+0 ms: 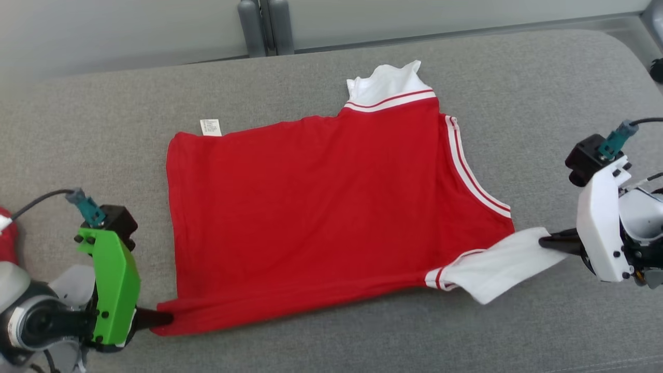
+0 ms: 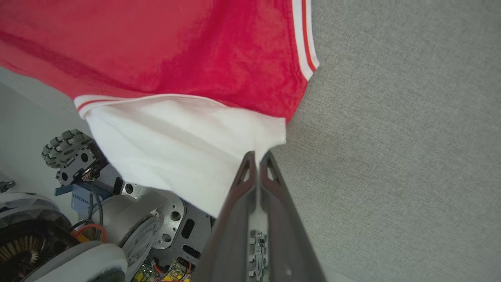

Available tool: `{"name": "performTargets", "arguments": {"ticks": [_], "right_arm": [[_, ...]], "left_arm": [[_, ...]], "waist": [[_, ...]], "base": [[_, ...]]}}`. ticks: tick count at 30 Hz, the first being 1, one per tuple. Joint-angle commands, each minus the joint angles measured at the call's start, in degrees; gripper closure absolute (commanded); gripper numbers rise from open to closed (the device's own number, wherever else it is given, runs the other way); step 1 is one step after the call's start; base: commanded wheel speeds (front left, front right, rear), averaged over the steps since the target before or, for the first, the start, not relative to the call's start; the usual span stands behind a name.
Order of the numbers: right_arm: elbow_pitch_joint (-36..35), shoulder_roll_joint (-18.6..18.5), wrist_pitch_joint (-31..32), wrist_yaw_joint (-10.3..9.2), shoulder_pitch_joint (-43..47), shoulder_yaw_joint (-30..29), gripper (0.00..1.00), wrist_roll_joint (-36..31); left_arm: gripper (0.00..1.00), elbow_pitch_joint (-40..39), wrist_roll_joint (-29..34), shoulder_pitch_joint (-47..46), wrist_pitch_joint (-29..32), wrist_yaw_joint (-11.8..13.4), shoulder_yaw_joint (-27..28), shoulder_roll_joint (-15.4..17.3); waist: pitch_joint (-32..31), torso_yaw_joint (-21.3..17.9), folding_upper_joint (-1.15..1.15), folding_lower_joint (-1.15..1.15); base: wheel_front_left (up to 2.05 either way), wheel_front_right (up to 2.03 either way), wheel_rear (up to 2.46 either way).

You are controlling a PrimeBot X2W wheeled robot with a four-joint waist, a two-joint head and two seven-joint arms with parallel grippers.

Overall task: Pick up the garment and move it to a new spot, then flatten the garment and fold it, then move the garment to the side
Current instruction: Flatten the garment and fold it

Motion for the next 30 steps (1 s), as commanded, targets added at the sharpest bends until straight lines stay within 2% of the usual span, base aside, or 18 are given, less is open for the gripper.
{"name": "performTargets", "arguments": {"ticks": [1,5,10,20,21,22,23,24,30], "right_arm": [[0.7,0.8,1.6,-0.08,-1.1,-1.0,1.0,-1.1],[3.1,4.0,6.1,-0.08,-4.0,-4.5,1.0,-3.3],[7.5,9.1,10.3,-0.07,-8.5,-8.8,1.0,-6.6],[13.6,16.5,10.9,-0.06,-14.1,-12.1,1.0,-12.9],[13.9,16.9,10.6,-0.06,-14.3,-12.1,0.81,-13.3],[14.3,17.5,10.0,-0.06,-14.5,-12.2,0.55,-13.6],[14.7,17.8,9.7,-0.06,-14.4,-12.2,0.21,-13.7],[15.2,18.1,9.1,-0.06,-14.3,-12.3,0.0,-14.0],[15.9,19.3,3.3,-0.06,-12.5,-13.2,0.0,-14.5]], "left_arm": [[1.0,1.2,-0.4,-1.6,1.8,-0.5,0.0,-0.9],[1.0,5.3,-2.0,-5.8,6.2,-0.4,0.6,-3.3],[1.0,9.7,-2.7,-10.2,8.6,0.0,1.9,-6.9],[1.0,17.4,-1.7,-14.7,8.5,-1.6,2.7,-12.8],[0.39,17.9,-1.5,-14.9,8.2,-2.0,2.8,-13.1],[0.0,18.7,-1.4,-14.8,7.6,-2.4,3.0,-13.6],[0.0,19.3,-1.4,-14.7,7.0,-2.7,3.1,-13.9],[0.0,20.0,-1.1,-14.5,6.2,-3.0,3.3,-14.3],[0.0,23.2,0.4,-13.1,-0.4,-5.9,5.0,-15.6]], "waist": [[2.7,1.5,0.0,0.0],[5.0,2.3,0.0,0.0],[8.0,3.1,0.0,0.0],[11.2,4.0,0.0,0.0],[11.2,4.1,0.0,0.0],[11.1,4.1,0.0,0.0],[10.9,4.1,0.0,0.0],[10.6,4.1,0.0,0.0],[7.4,3.9,0.0,0.0]], "base": [[0.0,0.0,0.0],[0.0,0.0,0.0],[0.0,0.0,0.0],[0.0,0.0,0.0],[0.0,0.0,0.0],[0.0,0.0,0.0],[0.0,0.0,0.0],[0.0,0.0,0.0],[0.0,0.0,0.0]]}}
